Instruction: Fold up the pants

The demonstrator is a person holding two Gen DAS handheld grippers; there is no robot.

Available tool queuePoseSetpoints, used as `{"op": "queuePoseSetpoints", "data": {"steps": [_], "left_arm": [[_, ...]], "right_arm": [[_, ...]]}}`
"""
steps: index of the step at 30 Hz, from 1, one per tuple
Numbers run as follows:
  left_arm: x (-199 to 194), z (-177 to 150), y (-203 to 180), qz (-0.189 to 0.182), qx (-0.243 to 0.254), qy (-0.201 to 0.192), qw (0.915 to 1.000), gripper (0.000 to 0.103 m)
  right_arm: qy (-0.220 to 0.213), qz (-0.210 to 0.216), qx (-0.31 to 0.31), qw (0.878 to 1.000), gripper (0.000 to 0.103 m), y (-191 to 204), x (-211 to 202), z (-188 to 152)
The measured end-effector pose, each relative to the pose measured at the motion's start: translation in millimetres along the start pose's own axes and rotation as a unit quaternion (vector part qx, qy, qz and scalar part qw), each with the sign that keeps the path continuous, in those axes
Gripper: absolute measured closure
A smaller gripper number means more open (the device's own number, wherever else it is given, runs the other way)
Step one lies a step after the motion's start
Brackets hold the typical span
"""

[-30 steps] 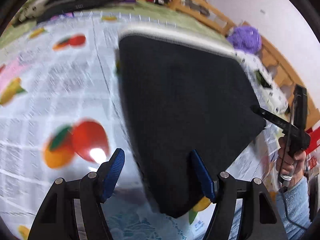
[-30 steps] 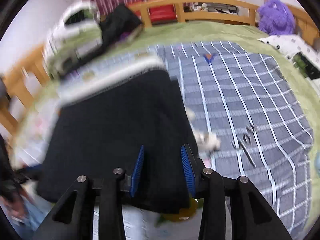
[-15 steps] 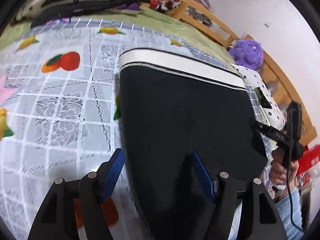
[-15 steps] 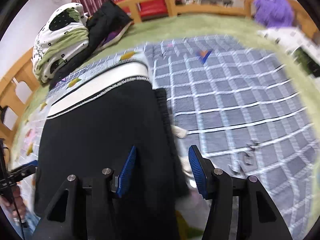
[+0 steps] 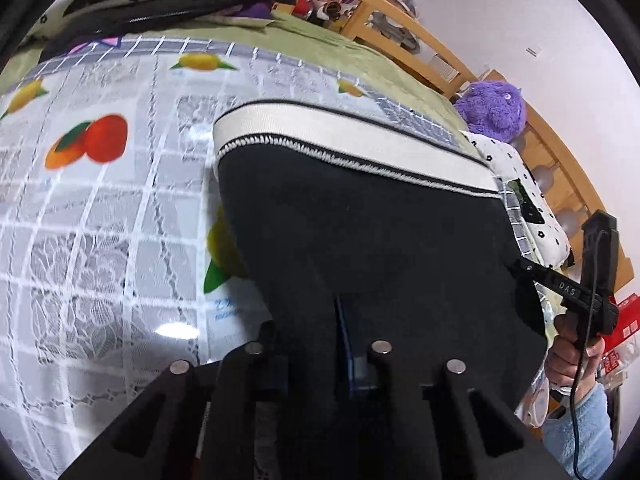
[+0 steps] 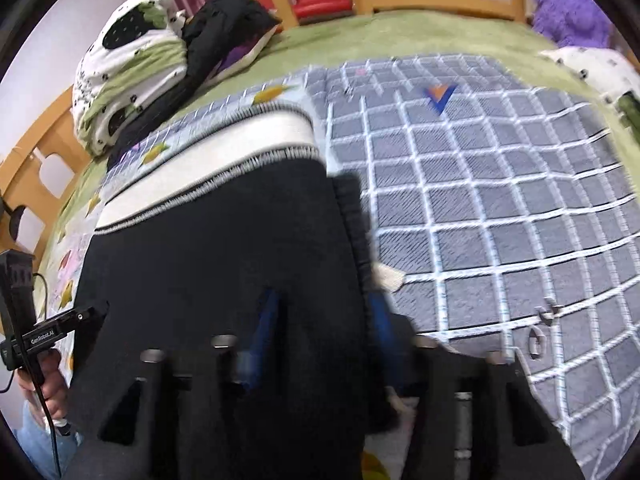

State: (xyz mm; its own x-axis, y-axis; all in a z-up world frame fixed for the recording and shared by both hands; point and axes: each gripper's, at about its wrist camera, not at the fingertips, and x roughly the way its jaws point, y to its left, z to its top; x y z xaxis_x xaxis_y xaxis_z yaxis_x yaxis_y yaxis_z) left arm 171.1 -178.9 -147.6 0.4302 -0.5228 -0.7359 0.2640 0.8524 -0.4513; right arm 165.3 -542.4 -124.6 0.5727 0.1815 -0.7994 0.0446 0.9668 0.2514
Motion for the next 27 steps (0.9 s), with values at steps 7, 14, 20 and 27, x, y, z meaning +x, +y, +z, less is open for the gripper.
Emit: {"op": "queuePoseSetpoints", "data": {"steps": [7,14,20,27], "left_arm": [[-46,28,3,-0.047,0.001,-0.013,0.9988,0.091],[-135,61,57,0.024,0.021,-0.026,0.9992,0.091],[-142,65,141,0.113,-0.003,0.001,0.9935,0.089],[-116,27,176,0.140,-0.031,0.035,0.9891,0.054]], "right_arm": [[-0.018,0.002,0.058,0.998,0.089,16,-36,1],[-0.022,0.067,0.066,0.995,0.090,101,-51,-11],[-0.025,0.132,0.030,0.990,0.090,193,7,-19],[-0.008,0.088,0.033,0.996,0.065,187,52,-35]]}}
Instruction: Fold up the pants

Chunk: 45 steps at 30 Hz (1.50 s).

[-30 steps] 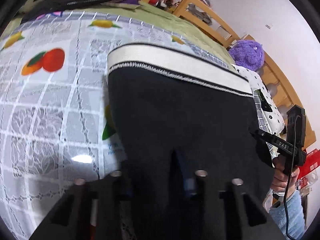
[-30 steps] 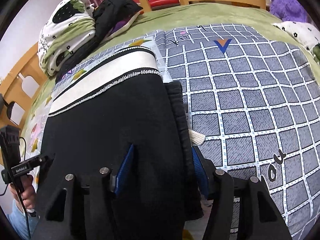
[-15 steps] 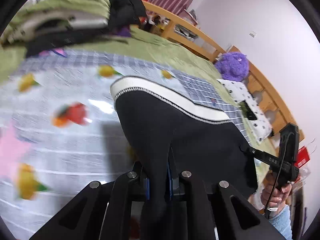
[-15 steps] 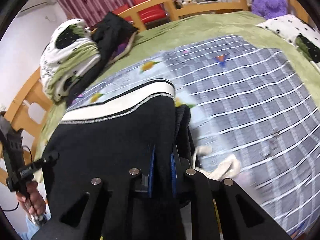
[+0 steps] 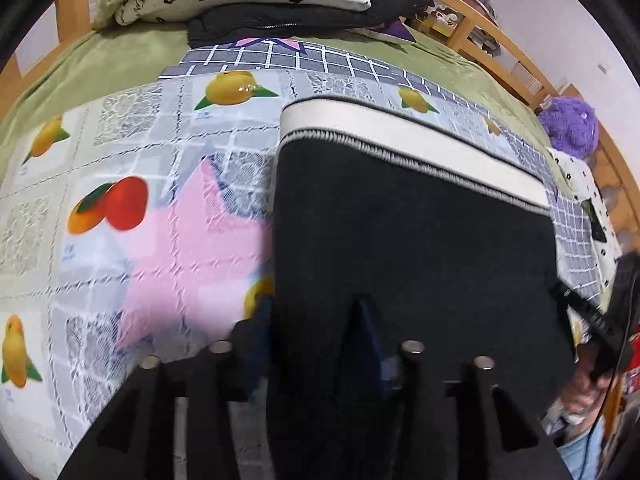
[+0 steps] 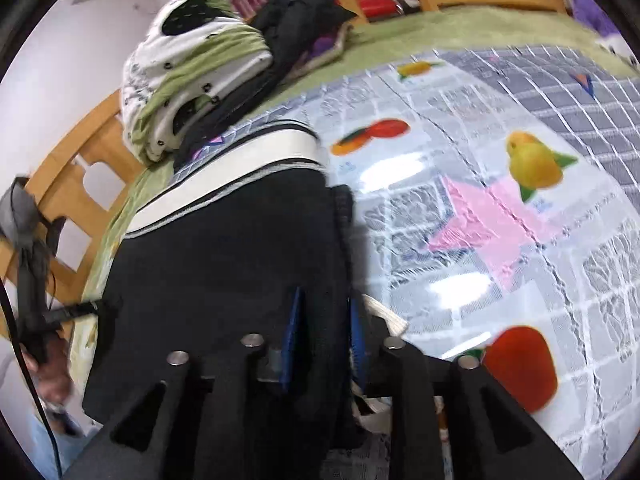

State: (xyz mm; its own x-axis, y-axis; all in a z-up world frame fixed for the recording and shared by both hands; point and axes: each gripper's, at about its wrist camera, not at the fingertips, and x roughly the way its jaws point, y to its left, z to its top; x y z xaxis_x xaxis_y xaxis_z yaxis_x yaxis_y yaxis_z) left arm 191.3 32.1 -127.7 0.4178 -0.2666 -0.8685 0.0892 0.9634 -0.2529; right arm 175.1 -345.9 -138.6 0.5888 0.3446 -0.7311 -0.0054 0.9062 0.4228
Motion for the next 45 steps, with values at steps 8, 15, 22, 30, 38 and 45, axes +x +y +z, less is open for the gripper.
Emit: {"op": "queuePoseSetpoints", "data": {"steps": [8,15,22,30,38,45], "left_arm": [[-55,-59,-23,0.049,0.091,-0.057,0.9930,0.040],[-78,-112,-23,0.027,0.095,-0.082,0.9917,0.040],[-85,-139,-6,-0.010,0.070,-0.120,0.9902,0.040],[-93,-149,10,-0.035,0.046,-0.152,0.9867,0.040],[-95,-151,21,-0.026,0.034,-0.165,0.9853,0.040],[-100,-153,19,-0.034,0.031,-0.164,0.9854,0.040]], "right_arm": [[-0.032,-0.040,-0.033,0.998,0.057,18,-53,-30],[-0.026,-0.034,0.033,0.999,0.057,0,-76,-64],[-0.046,-0.088,0.028,0.995,0.057,14,-105,-84],[-0.079,-0.140,0.013,0.987,0.057,28,-135,-94],[-0.055,-0.145,0.012,0.988,0.058,37,-134,-96],[-0.053,-0.135,0.012,0.989,0.058,47,-136,-108]]}}
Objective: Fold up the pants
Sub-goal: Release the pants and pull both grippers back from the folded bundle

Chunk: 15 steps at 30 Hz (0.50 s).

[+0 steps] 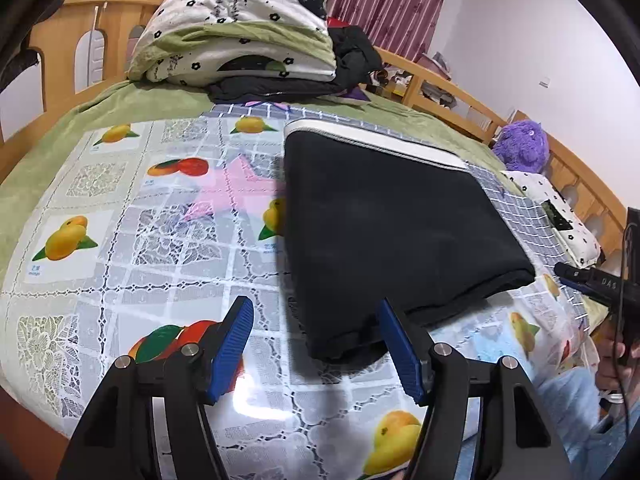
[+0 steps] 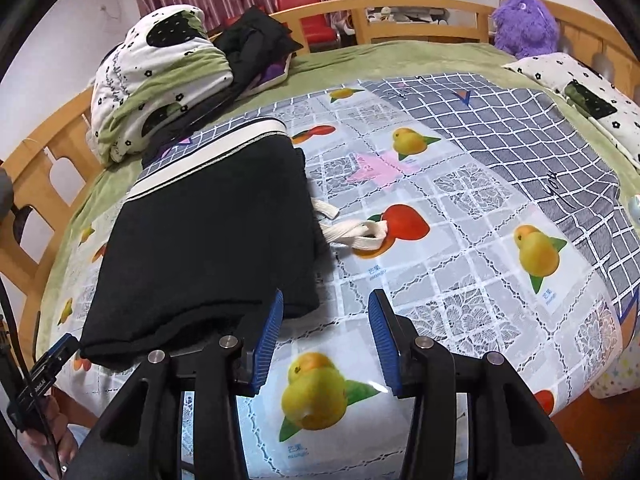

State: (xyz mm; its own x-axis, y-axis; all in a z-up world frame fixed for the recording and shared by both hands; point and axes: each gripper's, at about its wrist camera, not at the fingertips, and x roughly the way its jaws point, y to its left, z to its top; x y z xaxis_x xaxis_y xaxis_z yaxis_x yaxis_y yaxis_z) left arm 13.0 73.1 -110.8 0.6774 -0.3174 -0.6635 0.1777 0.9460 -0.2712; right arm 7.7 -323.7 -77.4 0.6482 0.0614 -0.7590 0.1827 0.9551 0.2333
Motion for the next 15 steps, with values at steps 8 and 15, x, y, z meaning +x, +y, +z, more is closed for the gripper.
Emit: {"op": "queuePoseSetpoints", "data": {"steps": [8,15], "left_arm": [[-10,4,1,0.010,-0.025,0.004,0.9996,0.040],[-21,7,0,0.035,-0.006,-0.001,0.9994,0.040]], "right_arm": [[-0.004,0.010,0.006,1.000,0.058,-1,1,-10],[0.000,0.028,0.030,0.999,0.058,-5,9,-8]]}}
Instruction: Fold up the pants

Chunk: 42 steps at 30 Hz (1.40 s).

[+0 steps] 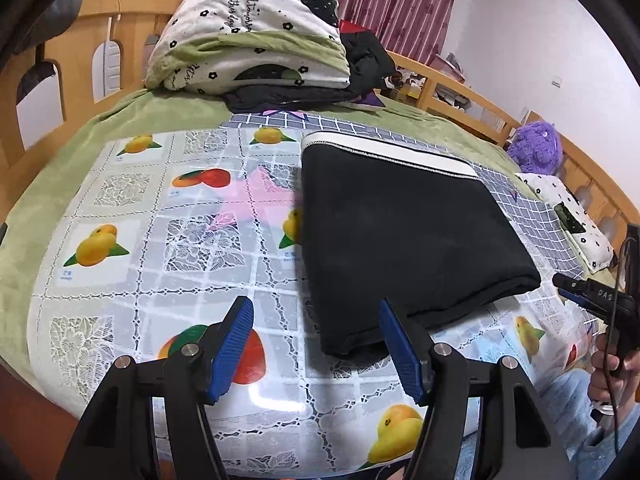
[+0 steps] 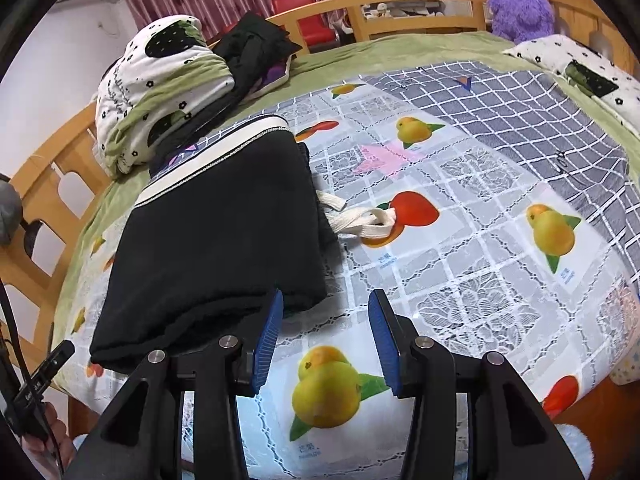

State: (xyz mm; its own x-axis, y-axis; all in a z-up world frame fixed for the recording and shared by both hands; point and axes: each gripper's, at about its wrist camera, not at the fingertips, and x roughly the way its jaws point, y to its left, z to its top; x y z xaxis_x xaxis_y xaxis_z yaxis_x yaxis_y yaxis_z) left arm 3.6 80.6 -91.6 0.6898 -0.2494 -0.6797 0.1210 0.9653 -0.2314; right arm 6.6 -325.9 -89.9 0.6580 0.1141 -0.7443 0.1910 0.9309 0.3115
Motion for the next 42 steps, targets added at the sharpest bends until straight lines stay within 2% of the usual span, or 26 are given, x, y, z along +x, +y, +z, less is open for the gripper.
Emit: {"op": "queuePoseSetpoints", "data": {"steps": [4,7,12,16,20,21,23,25,29,31,32,33,34,38,41,42], "left_arm": [[2,3,4,-0.007,-0.007,-0.001,0.9999,0.040],[7,2,1,-0.009,0.010,0.005,0.9999,0.040],[21,-15,-8,-0.040,0.061,0.053,0.9959,0.040],[33,-27,-13,-0.035,0.096,0.076,0.9918,0.040],[49,-31,-28,-0.029,0.154,0.099,0.9828,0.040],[54,-33,-34,-0.022,0.182,0.104,0.9776,0.040],[58,-35,-39,0.003,0.206,0.097,0.9737,0.040],[64,-37,-43,0.008,0.217,0.102,0.9707,0.040],[64,-32,-49,0.013,0.211,0.076,0.9744,0.041],[66,-27,-48,0.009,0.194,0.064,0.9788,0.063],[66,-25,-47,0.011,0.182,0.061,0.9814,0.069],[64,-21,-44,0.001,0.162,0.052,0.9854,0.078],[64,-18,-42,-0.007,0.152,0.048,0.9872,0.082],[51,-6,-26,-0.056,0.087,0.019,0.9945,0.084],[80,-12,-12,-0.019,0.059,0.069,0.9957,0.084],[84,-15,-9,-0.026,0.049,0.071,0.9959,0.084]], "right_arm": [[-0.001,-0.001,-0.007,1.000,0.058,6,4,1],[-0.006,-0.002,-0.005,1.000,0.058,6,5,2],[-0.008,0.004,0.009,1.000,0.058,-1,7,4],[-0.006,0.003,0.011,1.000,0.058,-9,11,8],[-0.003,0.014,0.016,1.000,0.058,-16,19,9],[-0.002,0.016,0.016,1.000,0.058,-16,21,9],[0.004,0.021,0.017,1.000,0.058,-18,25,8],[0.007,0.028,0.018,0.999,0.058,-20,28,6],[0.004,0.038,0.020,0.999,0.058,-23,32,3],[0.006,0.043,0.021,0.999,0.058,-24,33,3],[0.007,0.045,0.020,0.999,0.058,-24,34,3],[0.007,0.045,0.018,0.999,0.058,-24,35,3],[0.007,0.046,0.016,0.999,0.058,-24,35,3],[0.002,0.051,0.002,0.999,0.058,-21,31,3],[0.001,0.058,-0.009,0.998,0.058,-18,31,4],[0.003,0.061,-0.010,0.998,0.058,-17,32,5]]}}
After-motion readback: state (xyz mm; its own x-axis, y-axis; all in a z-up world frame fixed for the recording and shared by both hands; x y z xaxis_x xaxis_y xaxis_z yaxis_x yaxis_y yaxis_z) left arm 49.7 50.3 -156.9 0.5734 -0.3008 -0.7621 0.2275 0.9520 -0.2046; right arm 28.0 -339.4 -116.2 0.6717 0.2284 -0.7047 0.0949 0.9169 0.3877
